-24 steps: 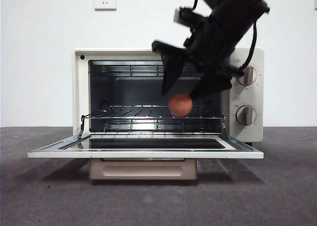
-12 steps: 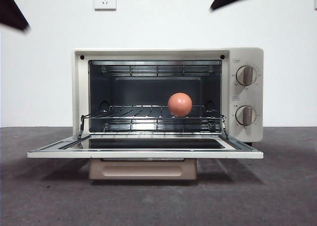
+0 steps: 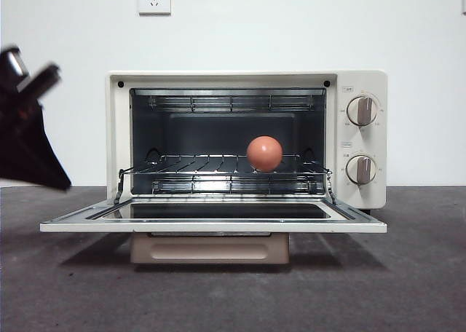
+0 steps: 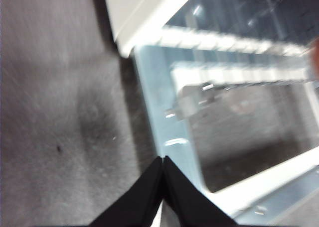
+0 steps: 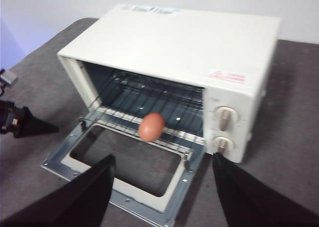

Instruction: Eggoven

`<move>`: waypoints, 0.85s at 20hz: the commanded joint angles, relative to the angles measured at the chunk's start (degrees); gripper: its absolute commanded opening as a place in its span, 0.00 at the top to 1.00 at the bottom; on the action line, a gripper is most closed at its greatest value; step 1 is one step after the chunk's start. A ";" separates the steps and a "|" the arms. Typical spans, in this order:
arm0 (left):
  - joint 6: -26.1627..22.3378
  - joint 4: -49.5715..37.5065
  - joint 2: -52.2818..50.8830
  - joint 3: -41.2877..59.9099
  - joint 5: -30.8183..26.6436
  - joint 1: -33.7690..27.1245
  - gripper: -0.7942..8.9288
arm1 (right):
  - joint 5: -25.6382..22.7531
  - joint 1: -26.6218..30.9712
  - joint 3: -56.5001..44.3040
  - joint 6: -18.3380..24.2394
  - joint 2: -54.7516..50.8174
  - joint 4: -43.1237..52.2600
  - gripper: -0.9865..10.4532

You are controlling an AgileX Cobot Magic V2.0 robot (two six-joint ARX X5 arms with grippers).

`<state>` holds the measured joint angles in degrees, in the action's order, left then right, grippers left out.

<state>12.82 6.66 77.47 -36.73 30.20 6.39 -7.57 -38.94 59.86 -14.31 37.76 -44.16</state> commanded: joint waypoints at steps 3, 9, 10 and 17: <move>-1.20 -3.91 8.83 -0.09 0.31 0.04 0.91 | -1.57 -0.42 0.96 0.02 -1.27 -1.22 0.64; -1.16 -7.67 14.47 -0.09 8.22 0.46 0.91 | -1.92 -0.42 0.96 -0.07 -1.16 -1.36 0.64; -1.16 -7.82 14.78 -0.09 9.53 0.46 0.91 | -1.92 -0.42 0.96 -0.07 -1.16 -1.36 0.64; 1.88 -11.15 15.45 -0.11 20.50 0.13 0.91 | -1.92 -0.42 0.96 -0.31 -1.18 -1.36 0.64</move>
<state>13.89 -2.50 92.01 -36.07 46.74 5.56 -9.21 -38.94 59.86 -14.37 36.36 -45.95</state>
